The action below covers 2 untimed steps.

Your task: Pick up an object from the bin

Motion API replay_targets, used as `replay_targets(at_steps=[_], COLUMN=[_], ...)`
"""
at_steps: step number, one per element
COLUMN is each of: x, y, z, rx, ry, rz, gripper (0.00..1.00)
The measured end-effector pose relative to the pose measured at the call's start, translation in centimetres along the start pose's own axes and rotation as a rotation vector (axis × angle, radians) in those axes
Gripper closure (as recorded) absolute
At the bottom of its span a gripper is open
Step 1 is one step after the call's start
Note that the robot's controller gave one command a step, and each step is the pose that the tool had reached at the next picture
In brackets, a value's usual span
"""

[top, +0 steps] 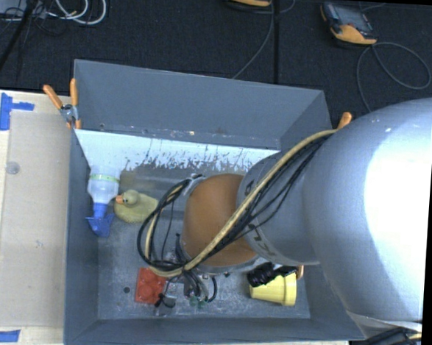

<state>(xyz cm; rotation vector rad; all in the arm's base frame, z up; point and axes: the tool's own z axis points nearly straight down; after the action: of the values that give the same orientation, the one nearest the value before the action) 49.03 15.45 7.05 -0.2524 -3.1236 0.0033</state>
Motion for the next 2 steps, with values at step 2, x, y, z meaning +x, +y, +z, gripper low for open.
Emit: replay_targets(at_steps=[2], x=[0.11], y=[-0.06], z=[-1.1], rx=[0.002], ry=[0.005], rz=[0.002], gripper=[1.0])
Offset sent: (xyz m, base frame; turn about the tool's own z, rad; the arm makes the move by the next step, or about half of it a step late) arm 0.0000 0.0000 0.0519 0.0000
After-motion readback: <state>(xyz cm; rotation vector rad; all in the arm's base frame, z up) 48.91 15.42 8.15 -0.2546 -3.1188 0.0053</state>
